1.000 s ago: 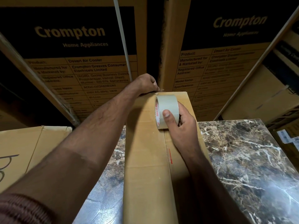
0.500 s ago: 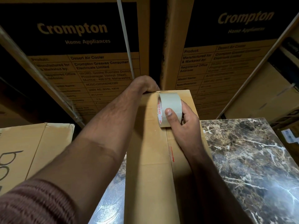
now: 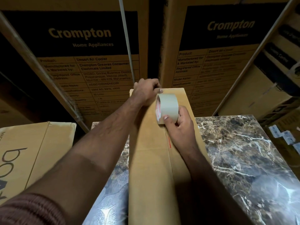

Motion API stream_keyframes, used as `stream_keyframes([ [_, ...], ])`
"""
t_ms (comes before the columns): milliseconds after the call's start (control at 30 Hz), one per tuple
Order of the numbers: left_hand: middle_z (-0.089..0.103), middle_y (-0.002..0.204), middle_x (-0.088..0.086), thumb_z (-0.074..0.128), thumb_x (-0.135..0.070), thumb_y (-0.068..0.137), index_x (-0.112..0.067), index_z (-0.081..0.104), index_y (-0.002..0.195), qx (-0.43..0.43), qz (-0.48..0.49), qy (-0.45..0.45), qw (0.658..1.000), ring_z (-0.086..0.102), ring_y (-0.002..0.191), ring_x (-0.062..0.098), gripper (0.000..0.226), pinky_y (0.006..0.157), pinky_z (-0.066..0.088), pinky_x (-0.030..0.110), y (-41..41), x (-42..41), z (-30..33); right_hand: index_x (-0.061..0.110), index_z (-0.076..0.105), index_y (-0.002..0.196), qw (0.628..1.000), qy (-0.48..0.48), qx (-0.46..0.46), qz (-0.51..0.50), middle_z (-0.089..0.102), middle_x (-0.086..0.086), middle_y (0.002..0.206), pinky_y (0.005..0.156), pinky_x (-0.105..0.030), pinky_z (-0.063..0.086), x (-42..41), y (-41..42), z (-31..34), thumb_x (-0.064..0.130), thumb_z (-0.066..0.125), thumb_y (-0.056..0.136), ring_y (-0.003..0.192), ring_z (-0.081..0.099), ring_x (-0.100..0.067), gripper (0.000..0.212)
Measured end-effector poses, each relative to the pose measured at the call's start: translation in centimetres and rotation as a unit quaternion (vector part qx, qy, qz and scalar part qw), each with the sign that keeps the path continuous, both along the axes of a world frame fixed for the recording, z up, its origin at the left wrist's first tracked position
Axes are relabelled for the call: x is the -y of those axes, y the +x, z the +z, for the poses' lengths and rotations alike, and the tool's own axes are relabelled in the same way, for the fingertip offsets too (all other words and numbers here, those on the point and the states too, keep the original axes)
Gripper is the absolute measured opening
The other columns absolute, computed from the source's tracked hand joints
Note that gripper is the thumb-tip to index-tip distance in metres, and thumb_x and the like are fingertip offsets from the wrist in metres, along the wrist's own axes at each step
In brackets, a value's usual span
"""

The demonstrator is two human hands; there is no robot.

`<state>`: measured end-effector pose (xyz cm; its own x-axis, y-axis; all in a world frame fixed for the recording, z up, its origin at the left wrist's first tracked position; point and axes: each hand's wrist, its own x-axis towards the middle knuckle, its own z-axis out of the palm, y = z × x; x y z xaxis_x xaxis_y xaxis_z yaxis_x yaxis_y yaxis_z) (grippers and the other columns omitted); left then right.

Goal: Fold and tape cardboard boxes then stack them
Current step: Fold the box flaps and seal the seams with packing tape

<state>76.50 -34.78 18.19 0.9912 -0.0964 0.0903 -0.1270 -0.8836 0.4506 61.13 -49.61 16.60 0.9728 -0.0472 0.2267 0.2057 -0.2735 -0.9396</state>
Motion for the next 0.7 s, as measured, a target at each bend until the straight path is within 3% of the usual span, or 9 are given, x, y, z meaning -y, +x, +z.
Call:
stream_keyframes([
  [100, 0.056, 0.118, -0.001, 0.056, -0.048, 0.097, -0.031, 0.065, 0.117, 0.056, 0.008, 0.073, 0.996, 0.046, 0.109, 0.018, 0.027, 0.098, 0.041, 0.042, -1.2, 0.7, -0.3, 0.018, 0.061, 0.119, 1.000, 0.029, 0.003, -0.001, 0.072, 0.005, 0.099, 0.068, -0.022, 0.055, 0.4, -2.8, 0.0, 0.027, 0.063, 0.091, 0.087, 0.070, -0.010, 0.030],
  [233, 0.053, 0.119, 0.002, 0.060, -0.044, 0.096, -0.020, 0.058, 0.127, 0.024, -0.024, 0.044, 0.998, 0.051, 0.104, 0.017, 0.040, 0.092, 0.051, 0.040, -2.0, 1.1, 0.3, 0.017, 0.064, 0.123, 0.998, 0.058, -0.010, 0.026, 0.074, 0.000, 0.101, 0.068, -0.023, 0.057, 1.2, -4.2, 0.8, 0.016, 0.067, 0.094, 0.090, 0.072, -0.018, 0.030],
  [333, 0.051, 0.126, 0.005, 0.064, -0.050, 0.091, -0.018, 0.053, 0.127, -0.018, -0.062, 0.099, 0.993, 0.050, 0.111, 0.023, 0.050, 0.096, 0.048, 0.043, -2.5, 0.8, 1.3, 0.012, 0.065, 0.112, 0.999, 0.041, -0.019, 0.022, 0.072, 0.004, 0.090, 0.062, -0.016, 0.051, 1.5, -4.5, 0.9, 0.014, 0.069, 0.094, 0.078, 0.068, -0.009, 0.018],
  [400, 0.048, 0.129, 0.007, 0.059, -0.049, 0.095, -0.018, 0.052, 0.127, -0.020, -0.083, 0.146, 0.986, 0.047, 0.114, 0.024, 0.044, 0.099, 0.046, 0.044, -3.5, 0.8, 1.4, 0.010, 0.065, 0.107, 0.999, 0.017, -0.021, 0.022, 0.069, 0.008, 0.088, 0.065, -0.015, 0.047, 1.7, -5.1, 0.5, 0.015, 0.070, 0.094, 0.079, 0.065, -0.001, 0.015],
  [533, 0.042, 0.138, 0.011, 0.052, -0.046, 0.099, -0.017, 0.046, 0.136, -0.031, -0.086, 0.188, 0.978, 0.043, 0.123, 0.028, 0.047, 0.103, 0.042, 0.047, -4.8, 0.5, 1.2, 0.012, 0.063, 0.114, 0.999, 0.013, -0.020, 0.031, 0.070, 0.008, 0.096, 0.071, -0.019, 0.048, 1.2, -6.9, -0.1, 0.023, 0.065, 0.090, 0.087, 0.066, -0.004, 0.026],
  [700, 0.043, 0.140, 0.011, 0.058, -0.049, 0.096, -0.016, 0.045, 0.138, -0.002, -0.046, 0.178, 0.983, 0.042, 0.125, 0.030, 0.055, 0.101, 0.043, 0.044, -7.2, 1.6, 0.6, 0.017, 0.063, 0.119, 0.999, 0.019, -0.010, 0.031, 0.072, 0.002, 0.102, 0.070, -0.017, 0.051, 1.4, -9.0, 0.7, 0.014, 0.065, 0.095, 0.092, 0.069, -0.013, 0.024],
])
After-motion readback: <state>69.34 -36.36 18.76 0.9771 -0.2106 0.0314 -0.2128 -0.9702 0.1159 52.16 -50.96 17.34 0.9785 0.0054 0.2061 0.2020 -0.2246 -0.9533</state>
